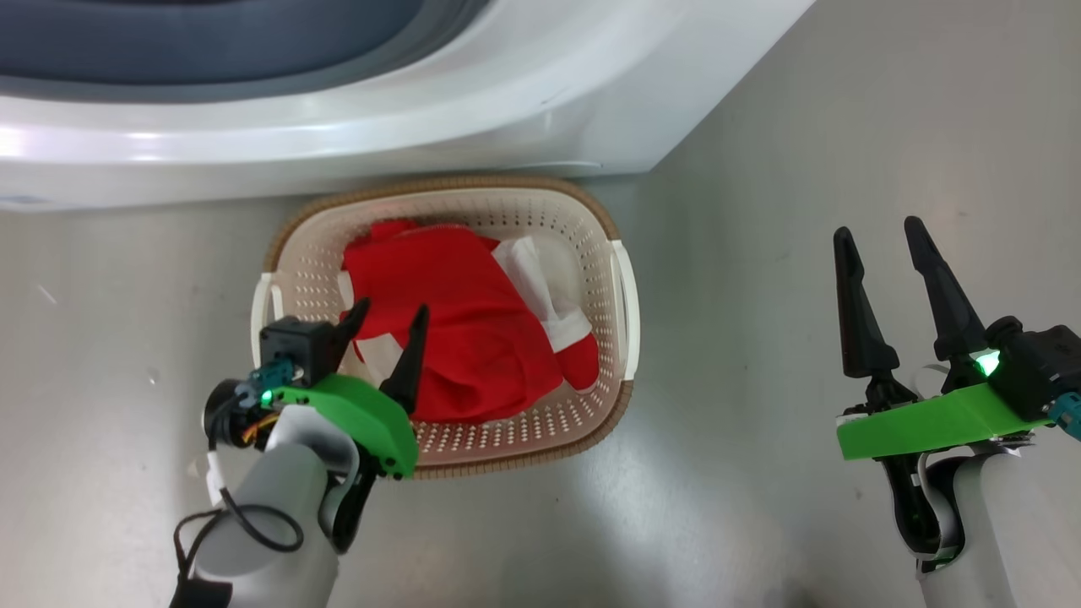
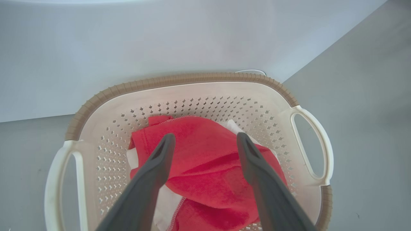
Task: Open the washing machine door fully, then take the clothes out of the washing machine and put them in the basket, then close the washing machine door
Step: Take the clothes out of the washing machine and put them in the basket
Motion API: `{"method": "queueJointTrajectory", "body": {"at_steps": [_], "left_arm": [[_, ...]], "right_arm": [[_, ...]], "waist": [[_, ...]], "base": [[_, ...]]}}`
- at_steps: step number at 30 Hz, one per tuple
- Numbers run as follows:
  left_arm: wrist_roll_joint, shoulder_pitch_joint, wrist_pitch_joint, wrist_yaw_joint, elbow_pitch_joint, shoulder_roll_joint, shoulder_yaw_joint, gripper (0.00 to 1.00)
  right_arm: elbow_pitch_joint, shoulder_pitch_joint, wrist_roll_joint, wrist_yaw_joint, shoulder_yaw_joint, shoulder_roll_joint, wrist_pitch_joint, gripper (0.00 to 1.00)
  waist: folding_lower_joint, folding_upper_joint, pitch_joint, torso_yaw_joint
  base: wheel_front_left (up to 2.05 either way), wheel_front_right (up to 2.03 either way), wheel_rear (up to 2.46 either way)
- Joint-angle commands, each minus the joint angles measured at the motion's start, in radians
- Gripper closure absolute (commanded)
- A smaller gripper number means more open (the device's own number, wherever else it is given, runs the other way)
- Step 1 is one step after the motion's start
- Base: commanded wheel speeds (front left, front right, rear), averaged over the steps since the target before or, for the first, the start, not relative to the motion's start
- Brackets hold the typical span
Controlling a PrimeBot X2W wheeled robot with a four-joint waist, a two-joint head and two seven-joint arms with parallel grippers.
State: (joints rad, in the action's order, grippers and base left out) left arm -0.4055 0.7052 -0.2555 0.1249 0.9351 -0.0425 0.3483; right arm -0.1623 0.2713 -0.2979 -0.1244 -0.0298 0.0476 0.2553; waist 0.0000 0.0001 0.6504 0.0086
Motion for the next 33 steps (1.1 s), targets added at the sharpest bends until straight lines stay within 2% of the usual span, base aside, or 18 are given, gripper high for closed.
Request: {"method": "queueJointTrajectory", "body": {"at_steps": [1,12,24,33], "left_arm": [[-0.003,-0.048,-0.006,0.006,-0.023,-0.028,-0.035,0.00],[0.039,-0.114,-0.006,0.006,-0.089,-0.029,-0.115,0.00],[0.141,-0.236,-0.006,0.006,-0.289,-0.039,-0.256,0.00],[0.191,-0.336,-0.006,0.006,-0.417,-0.042,-0.304,0.00]], "right_arm": [[0.015,-0.015,0.008,-0.006,0.020,0.003,0.006,0.00],[-0.014,-0.044,0.015,-0.006,0.016,0.003,0.006,0.00],[-0.041,-0.098,0.019,-0.006,0.014,0.003,0.006,0.00],[-0.053,-0.154,0.017,-0.006,0.005,0.003,0.006,0.00]], "waist": [[0.0000,-0.0001,-0.032,0.005],[0.0000,-0.0001,-0.146,0.025],[0.0000,-0.0001,-0.294,0.033],[0.0000,-0.0001,-0.390,0.031]], "base": [[0.00,0.00,0.00],[0.00,0.00,0.00],[0.00,0.00,0.00],[0.00,0.00,0.00]]}}
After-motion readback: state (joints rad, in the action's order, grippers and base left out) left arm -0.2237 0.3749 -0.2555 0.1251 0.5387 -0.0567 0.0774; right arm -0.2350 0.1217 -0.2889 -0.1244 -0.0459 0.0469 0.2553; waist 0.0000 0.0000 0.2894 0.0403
